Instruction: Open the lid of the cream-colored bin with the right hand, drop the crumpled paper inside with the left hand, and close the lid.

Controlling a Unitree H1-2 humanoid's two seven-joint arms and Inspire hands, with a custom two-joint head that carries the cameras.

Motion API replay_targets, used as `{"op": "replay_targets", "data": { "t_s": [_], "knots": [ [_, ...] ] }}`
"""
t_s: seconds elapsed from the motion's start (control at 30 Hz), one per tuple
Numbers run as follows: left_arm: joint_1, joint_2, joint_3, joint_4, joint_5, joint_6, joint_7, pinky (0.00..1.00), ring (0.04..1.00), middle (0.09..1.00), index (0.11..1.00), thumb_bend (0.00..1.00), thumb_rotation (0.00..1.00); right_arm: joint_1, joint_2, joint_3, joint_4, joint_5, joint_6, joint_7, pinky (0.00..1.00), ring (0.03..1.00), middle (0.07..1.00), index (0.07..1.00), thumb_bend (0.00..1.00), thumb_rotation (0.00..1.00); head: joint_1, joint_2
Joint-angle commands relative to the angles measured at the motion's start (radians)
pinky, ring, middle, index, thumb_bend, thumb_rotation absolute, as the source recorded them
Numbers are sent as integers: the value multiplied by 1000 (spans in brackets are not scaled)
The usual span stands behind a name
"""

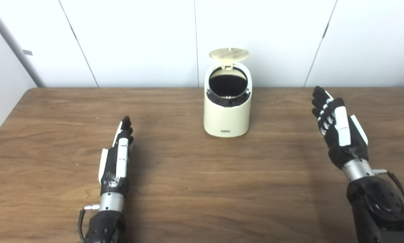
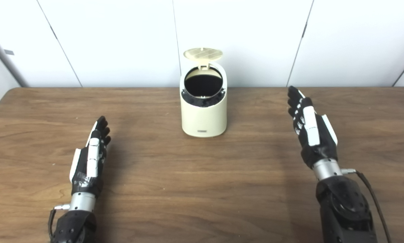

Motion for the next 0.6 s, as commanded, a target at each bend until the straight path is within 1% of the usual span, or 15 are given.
{"op": "replay_targets", "data": {
  "t_s": [0.0,0.03,0.1,0.13,0.17,0.23,0.27,0.3,0.37,0.5,0.57],
  "knots": [
    [17,1,-3,38,-8,-41,-3,1000,1000,1000,1000,429,1000,-62,-20,12,-43,-31,-12,3,990,971,947,902,595,937,0,0],
    [19,0,-2,35,-8,-37,-1,998,1000,1000,1000,428,1000,-75,-20,21,-49,-51,-4,-4,980,960,939,897,603,932,-1,-11],
    [22,-3,0,30,-11,-26,2,992,1000,1000,1000,429,1000,-98,-19,33,-55,-81,11,-13,958,940,924,884,616,915,-1,-11],
    [22,-3,0,33,-15,-27,0,991,1000,1000,1000,428,1000,-109,-19,39,-54,-93,15,-13,957,936,920,881,623,907,-3,-25],
    [23,-2,1,36,-19,-29,-2,993,1000,1000,1000,425,1000,-119,-19,44,-53,-102,19,-12,955,933,914,875,626,901,-3,-25],
    [22,3,0,46,-23,-40,-7,991,1000,1000,1000,421,1000,-142,-16,55,-57,-115,40,-7,944,929,908,868,610,886,-6,-44],
    [23,4,0,48,-23,-43,-7,987,1000,1000,1000,423,1000,-153,-14,60,-64,-121,57,-7,939,932,913,869,602,882,-6,-44],
    [23,4,0,50,-23,-44,-7,984,1000,1000,1000,427,999,-164,-11,68,-71,-133,73,-9,934,935,917,868,595,883,-7,-55],
    [25,4,-2,55,-20,-50,-8,988,1000,1000,1000,422,999,-192,-14,90,-80,-160,91,-2,937,947,928,866,586,901,-7,-63],
    [26,5,-4,66,-21,-62,-12,993,1000,1000,1000,413,1000,-245,-24,131,-73,-206,99,12,973,968,947,867,566,944,-9,-82],
    [28,5,-7,65,-18,-66,-15,993,1000,1000,1000,403,1000,-271,-32,154,-62,-245,94,13,965,962,945,865,561,960,-9,-82]
  ]
}}
